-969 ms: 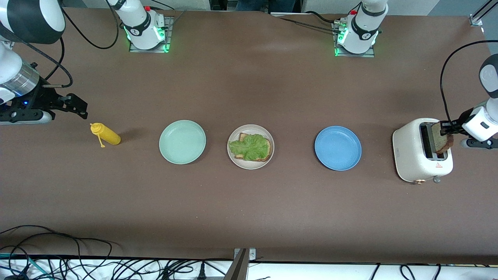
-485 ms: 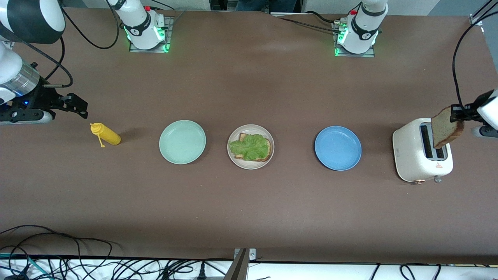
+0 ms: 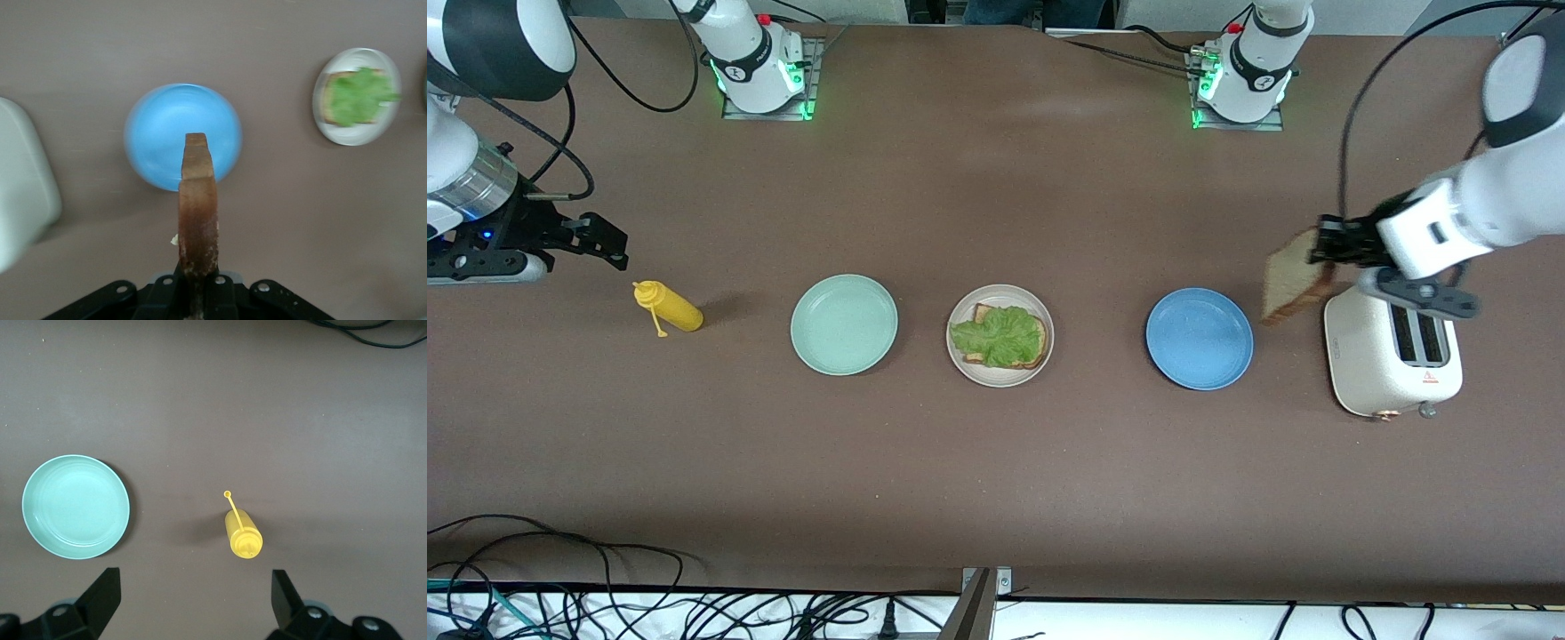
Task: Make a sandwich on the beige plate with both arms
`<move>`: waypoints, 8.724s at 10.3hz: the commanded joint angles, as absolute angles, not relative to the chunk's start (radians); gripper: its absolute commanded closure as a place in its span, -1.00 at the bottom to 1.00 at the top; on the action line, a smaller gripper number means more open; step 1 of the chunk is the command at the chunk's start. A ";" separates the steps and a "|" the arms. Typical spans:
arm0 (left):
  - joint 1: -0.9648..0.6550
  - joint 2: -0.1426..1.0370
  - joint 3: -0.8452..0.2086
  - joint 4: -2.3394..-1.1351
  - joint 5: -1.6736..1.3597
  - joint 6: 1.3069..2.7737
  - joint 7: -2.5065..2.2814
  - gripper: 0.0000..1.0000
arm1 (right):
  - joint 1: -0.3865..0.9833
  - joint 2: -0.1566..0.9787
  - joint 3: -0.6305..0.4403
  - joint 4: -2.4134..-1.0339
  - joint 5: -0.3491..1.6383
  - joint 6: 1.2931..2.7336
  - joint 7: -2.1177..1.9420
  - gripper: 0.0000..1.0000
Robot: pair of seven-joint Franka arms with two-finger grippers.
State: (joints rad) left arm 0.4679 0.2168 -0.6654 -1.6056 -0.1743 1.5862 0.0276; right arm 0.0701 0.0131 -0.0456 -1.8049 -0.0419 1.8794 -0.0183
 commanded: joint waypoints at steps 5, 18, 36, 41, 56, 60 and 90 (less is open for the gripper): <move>0.195 0.676 -0.667 -1.459 -0.537 1.939 -0.037 1.00 | 0.061 0.020 -0.043 -1.784 -0.040 1.859 -0.028 -1.00; 0.097 0.963 -0.635 -1.548 -0.961 2.169 0.849 1.00 | 0.063 0.018 -0.043 -1.787 -0.040 1.858 -0.028 -1.00; 0.146 0.727 -0.595 -1.562 -0.617 2.051 0.392 -1.00 | 0.061 0.018 -0.043 -1.787 -0.040 1.856 -0.028 -1.00; 0.127 0.703 -0.597 -1.467 -0.394 1.959 0.261 -1.00 | 0.061 0.018 -0.043 -1.787 -0.040 1.856 -0.034 -1.00; -0.038 0.076 -0.147 -1.615 -0.028 1.610 0.056 -1.00 | 0.061 0.020 -0.043 -1.787 -0.040 1.856 -0.034 -1.00; -0.019 -0.043 -0.155 -1.598 0.046 1.507 -0.052 -1.00 | 0.061 0.018 -0.043 -1.787 -0.040 1.856 -0.034 -1.00; 0.067 -0.009 -0.186 -1.489 -0.052 1.367 -0.063 -1.00 | 0.066 0.021 -0.040 -1.782 0.015 1.832 -0.017 -1.00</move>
